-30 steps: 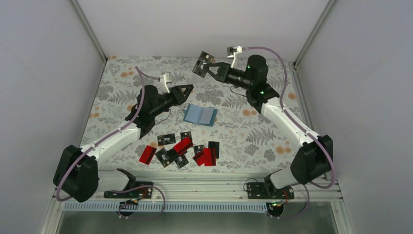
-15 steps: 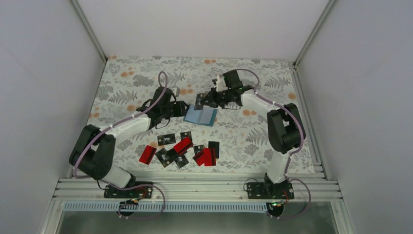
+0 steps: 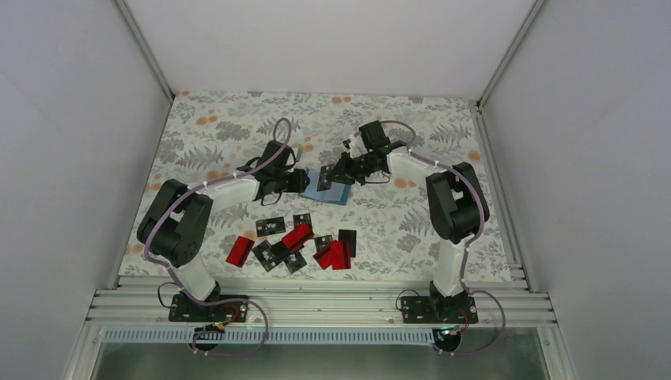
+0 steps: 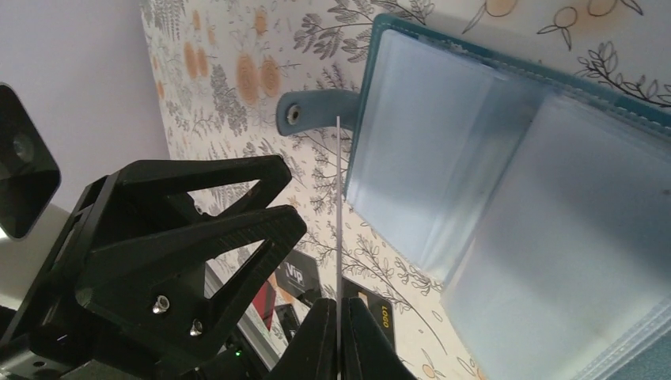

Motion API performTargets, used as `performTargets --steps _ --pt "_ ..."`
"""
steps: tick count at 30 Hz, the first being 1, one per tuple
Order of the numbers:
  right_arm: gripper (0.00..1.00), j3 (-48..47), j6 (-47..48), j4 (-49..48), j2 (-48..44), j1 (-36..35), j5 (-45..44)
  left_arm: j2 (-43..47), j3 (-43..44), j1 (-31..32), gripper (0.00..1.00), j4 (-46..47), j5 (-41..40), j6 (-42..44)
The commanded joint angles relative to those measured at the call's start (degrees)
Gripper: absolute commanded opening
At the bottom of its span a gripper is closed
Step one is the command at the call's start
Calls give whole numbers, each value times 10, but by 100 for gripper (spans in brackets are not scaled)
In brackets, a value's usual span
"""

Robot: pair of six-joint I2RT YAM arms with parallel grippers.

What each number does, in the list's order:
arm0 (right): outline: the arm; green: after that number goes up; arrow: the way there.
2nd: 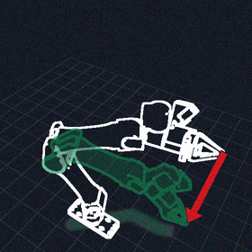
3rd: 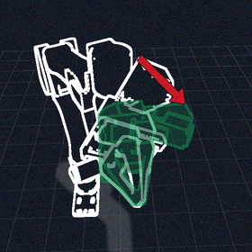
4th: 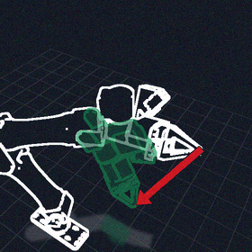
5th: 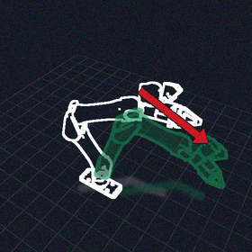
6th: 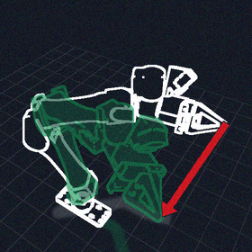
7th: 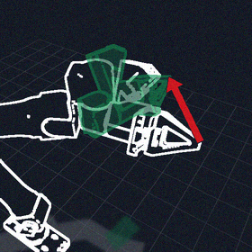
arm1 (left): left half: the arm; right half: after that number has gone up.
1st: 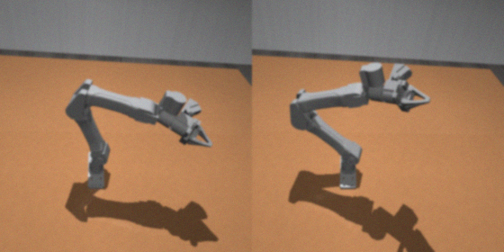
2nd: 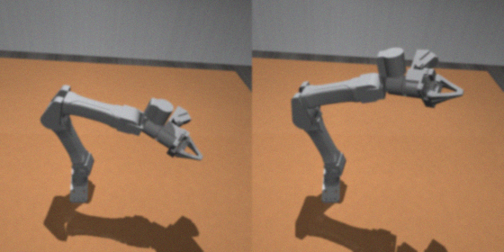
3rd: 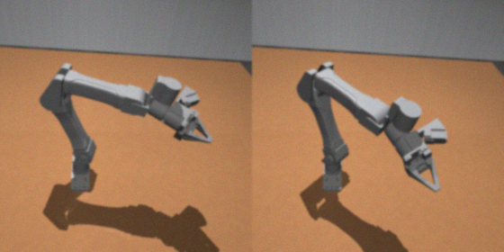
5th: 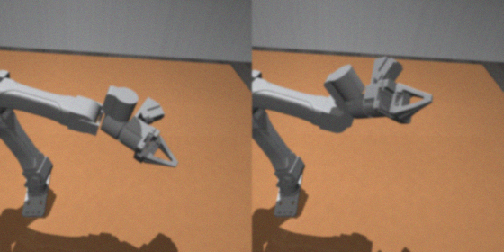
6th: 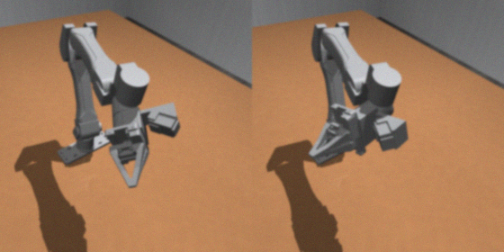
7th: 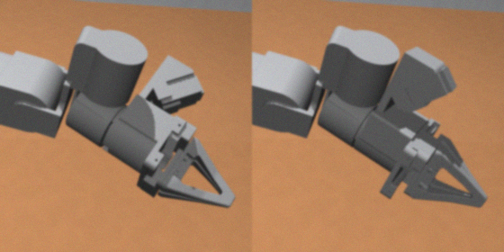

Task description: Put the credit cards into the card holder

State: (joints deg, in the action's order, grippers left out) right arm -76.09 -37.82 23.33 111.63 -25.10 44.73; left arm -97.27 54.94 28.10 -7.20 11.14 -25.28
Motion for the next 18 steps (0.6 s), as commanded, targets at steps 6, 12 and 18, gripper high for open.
performTargets --steps 6,12,18 --pt "4 18 3 8 13 0 -6 -29 21 4 40 -18 -34 39" --pt "4 27 5 7 19 0 -9 -48 28 7 40 -21 -51 47" --pt "4 28 9 6 30 0 -11 -56 31 10 40 -20 -52 50"
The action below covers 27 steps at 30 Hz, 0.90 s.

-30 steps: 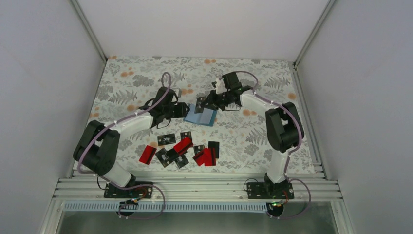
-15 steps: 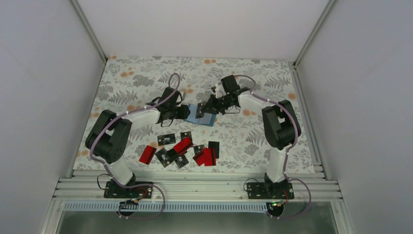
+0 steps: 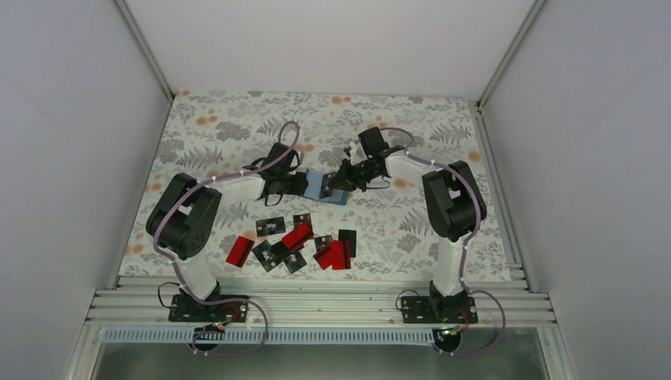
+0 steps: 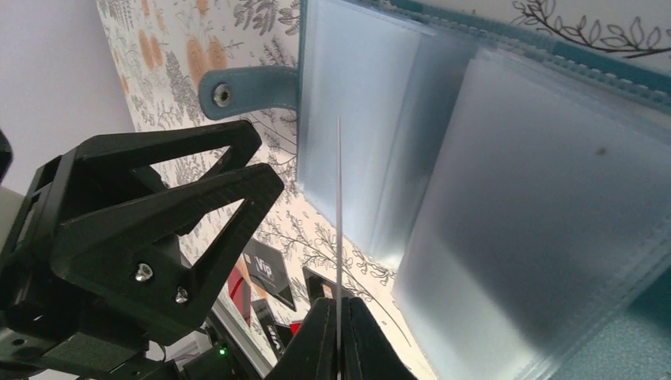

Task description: Put the credit cards into the card holder

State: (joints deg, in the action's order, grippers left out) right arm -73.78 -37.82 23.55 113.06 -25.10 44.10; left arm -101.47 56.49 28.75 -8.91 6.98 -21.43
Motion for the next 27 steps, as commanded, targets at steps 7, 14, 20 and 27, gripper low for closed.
performTargets --steps 7,14,20,27 --pt "4 12 18 4 27 1 -4 -28 20 4 37 -9 -20 16" --pt "4 16 21 3 30 1 -3 -33 20 7 37 -5 -20 19" --pt "4 20 25 4 34 2 -4 -37 25 8 36 -7 -24 22" --pt "4 9 24 1 54 5 20 -40 28 12 36 -6 -26 30"
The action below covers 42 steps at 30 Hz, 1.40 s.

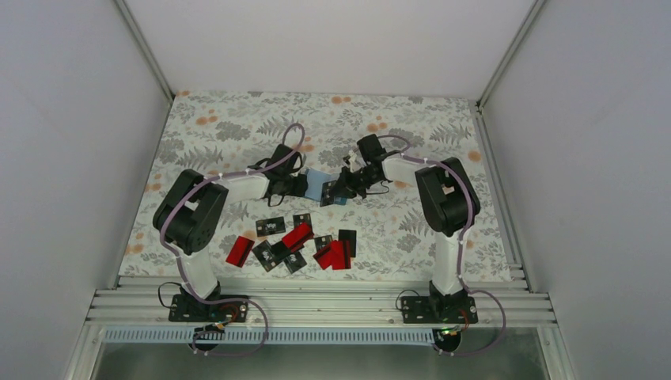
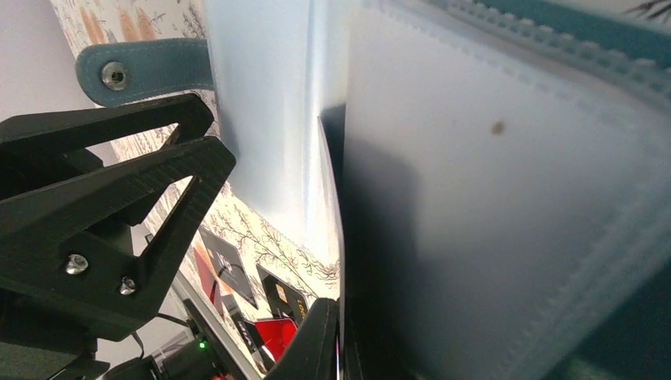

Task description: Put the credit cards into the card holder

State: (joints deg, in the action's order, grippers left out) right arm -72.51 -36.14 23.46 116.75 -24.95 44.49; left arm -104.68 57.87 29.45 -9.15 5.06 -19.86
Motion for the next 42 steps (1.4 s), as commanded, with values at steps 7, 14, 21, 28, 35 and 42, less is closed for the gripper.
performTargets --steps 7,14,21,28,35,42 --pt "4 -13 8 4 30 8 34 -10 16 8 36 -3 -5 26" --pt "4 -29 10 11 42 13 37 -19 18 9 34 0 4 30" --pt "4 -47 12 18 55 19 35 -19 16 10 34 1 10 32" --pt "4 -49 2 10 57 22 26 -21 14 10 33 3 13 33" --pt "4 -40 -21 -18 56 23 22 -23 10 10 33 5 20 31" --pt "4 -35 -34 -37 59 24 21 -20 0 10 33 10 29 27"
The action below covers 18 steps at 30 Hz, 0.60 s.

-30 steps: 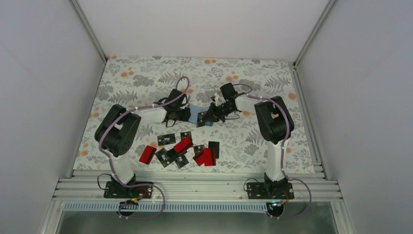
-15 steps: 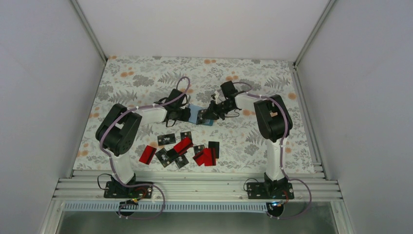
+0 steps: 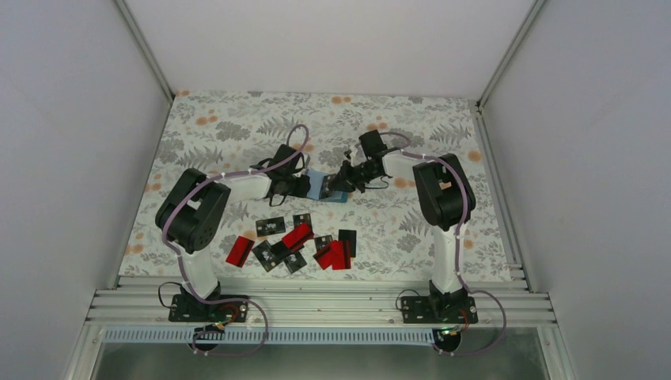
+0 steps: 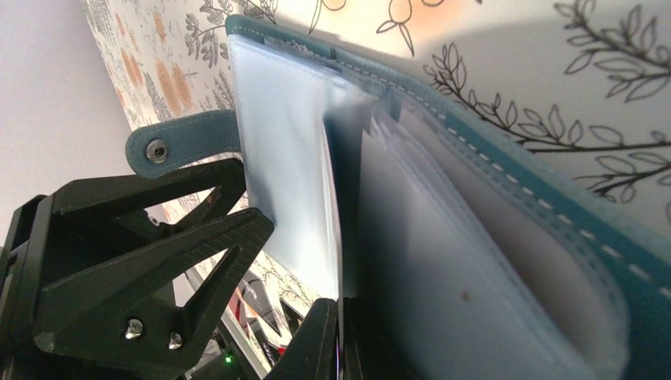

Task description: Put the credit cards into the card holder

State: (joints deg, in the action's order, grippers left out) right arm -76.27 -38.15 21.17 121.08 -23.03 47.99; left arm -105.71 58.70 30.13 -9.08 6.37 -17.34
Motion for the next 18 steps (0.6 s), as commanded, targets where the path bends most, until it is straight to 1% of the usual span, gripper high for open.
performTargets --steps 1,11,18 --pt "4 3 -14 -15 15 5 -16 -10 -9 4 33 10 17 1" --pt "4 15 -11 -33 22 6 -11 -3 -21 6 32 13 26 -5" --pt "4 28 8 -34 24 6 -8 3 -32 14 32 17 32 -14"
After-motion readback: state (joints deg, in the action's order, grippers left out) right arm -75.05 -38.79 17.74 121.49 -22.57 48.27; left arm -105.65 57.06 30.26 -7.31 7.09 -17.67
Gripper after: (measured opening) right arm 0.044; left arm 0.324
